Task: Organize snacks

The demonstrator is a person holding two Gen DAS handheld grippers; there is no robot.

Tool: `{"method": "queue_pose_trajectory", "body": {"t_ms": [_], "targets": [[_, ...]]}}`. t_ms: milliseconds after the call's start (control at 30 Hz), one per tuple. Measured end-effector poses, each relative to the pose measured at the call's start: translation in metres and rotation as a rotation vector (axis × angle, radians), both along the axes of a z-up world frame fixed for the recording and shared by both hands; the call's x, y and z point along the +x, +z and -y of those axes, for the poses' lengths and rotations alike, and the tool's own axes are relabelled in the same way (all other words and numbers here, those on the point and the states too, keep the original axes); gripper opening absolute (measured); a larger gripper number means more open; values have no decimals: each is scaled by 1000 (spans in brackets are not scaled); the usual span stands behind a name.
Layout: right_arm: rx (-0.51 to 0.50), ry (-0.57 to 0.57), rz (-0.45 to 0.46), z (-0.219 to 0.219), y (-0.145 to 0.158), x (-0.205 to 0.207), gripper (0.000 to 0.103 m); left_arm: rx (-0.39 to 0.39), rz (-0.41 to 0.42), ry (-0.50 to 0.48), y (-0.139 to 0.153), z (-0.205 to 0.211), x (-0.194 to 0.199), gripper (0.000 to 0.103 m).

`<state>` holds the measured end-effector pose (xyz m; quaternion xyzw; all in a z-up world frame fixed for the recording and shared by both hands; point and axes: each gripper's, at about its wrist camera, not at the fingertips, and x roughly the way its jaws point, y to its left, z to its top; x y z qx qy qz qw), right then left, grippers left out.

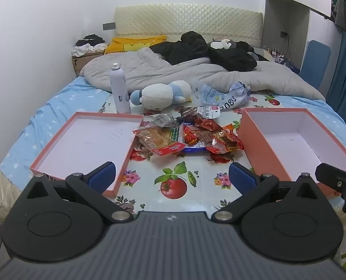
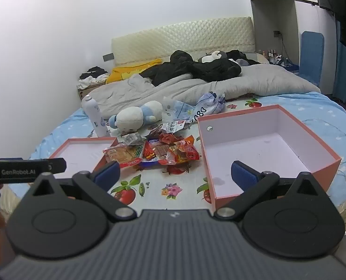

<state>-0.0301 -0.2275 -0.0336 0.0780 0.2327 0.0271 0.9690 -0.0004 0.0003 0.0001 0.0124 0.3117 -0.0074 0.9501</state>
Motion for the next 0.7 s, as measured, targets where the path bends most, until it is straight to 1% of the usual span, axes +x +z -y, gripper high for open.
{"method": "queue_pose_trajectory", "body": {"t_ms": [133,167,200,433,467,633,700], "targets": [[12,-1,-2,2,1,-4,103,3,-4,4,0,0,0,103],[10,2,-15,3,0,-1,103,0,-3,3,0,0,0,103],[10,2,-15,-3,-2,2,103,-1,-5,3,1,0,0,103],[9,5,-17,-1,0,2,103,4,-11,2,1,1,4,103],[10,6,-17,-1,-2,1,103,3,-1,1,-1,3,-3,103],[4,5,-24,-1,-2,0,103,2,-3,3,-1,3,-3,103],[3,3,-26,-1,-2,0,103,1,-5,1,-6,7,-5,103]]}}
